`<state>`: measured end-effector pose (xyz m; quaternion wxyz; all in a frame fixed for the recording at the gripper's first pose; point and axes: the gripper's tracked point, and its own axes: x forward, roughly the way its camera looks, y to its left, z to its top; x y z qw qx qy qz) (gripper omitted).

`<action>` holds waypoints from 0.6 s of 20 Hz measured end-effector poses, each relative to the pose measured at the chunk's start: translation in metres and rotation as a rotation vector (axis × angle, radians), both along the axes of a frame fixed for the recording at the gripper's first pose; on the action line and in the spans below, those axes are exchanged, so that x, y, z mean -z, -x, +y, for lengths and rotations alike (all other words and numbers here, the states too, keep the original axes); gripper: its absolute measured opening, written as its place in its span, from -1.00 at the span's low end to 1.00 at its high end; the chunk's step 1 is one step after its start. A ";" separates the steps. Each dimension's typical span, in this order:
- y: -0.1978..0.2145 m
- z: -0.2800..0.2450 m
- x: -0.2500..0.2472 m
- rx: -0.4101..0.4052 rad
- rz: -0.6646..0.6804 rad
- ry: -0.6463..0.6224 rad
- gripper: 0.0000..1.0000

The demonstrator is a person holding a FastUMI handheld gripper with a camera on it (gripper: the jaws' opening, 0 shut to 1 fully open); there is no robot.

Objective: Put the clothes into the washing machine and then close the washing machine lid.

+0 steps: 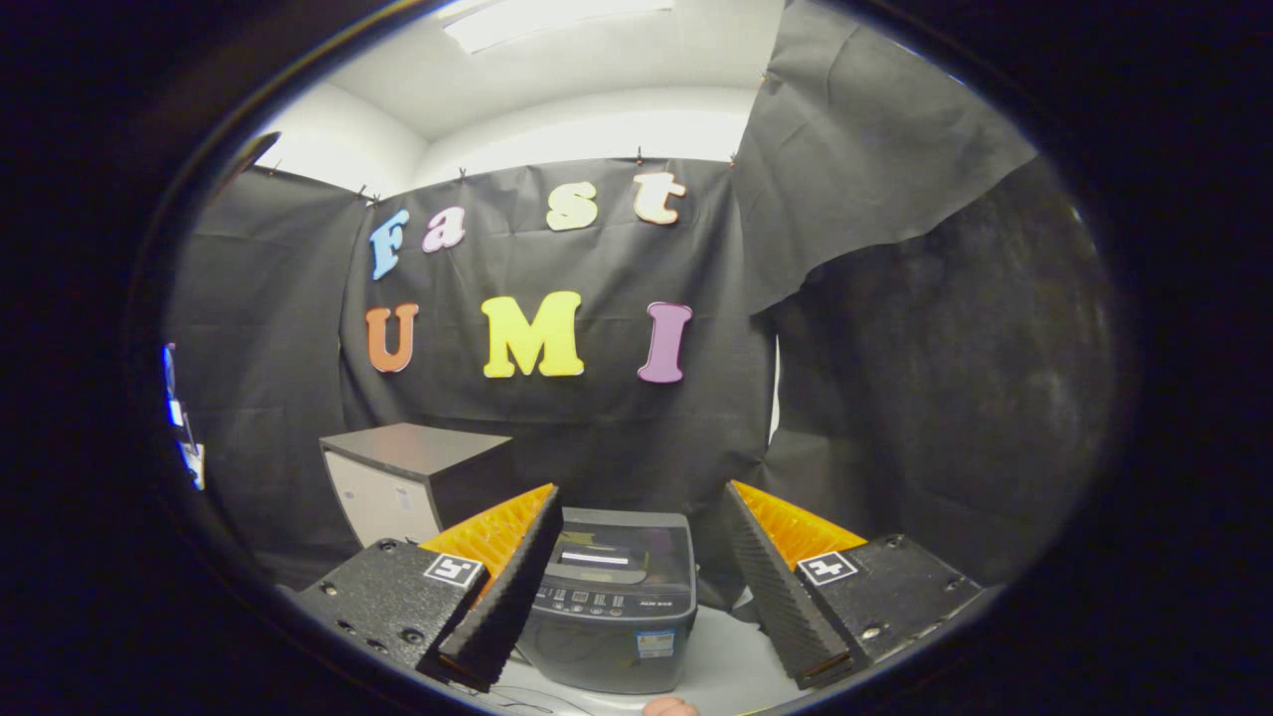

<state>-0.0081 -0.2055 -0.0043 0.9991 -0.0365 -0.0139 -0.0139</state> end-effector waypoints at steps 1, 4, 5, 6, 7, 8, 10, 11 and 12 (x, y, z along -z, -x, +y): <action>0.000 -0.002 -0.001 0.003 -0.002 -0.001 1.00; 0.001 -0.002 -0.003 0.005 -0.002 0.000 1.00; 0.001 -0.004 -0.003 0.007 -0.004 0.003 1.00; 0.001 -0.004 -0.003 0.008 -0.005 0.003 1.00; 0.000 -0.004 -0.004 0.008 -0.003 0.001 1.00; 0.001 -0.004 -0.003 0.008 0.001 -0.001 1.00; 0.002 -0.006 -0.004 0.008 0.000 -0.003 1.00; 0.001 -0.005 -0.004 0.008 0.000 -0.003 1.00; 0.001 -0.004 -0.004 0.006 0.000 -0.003 1.00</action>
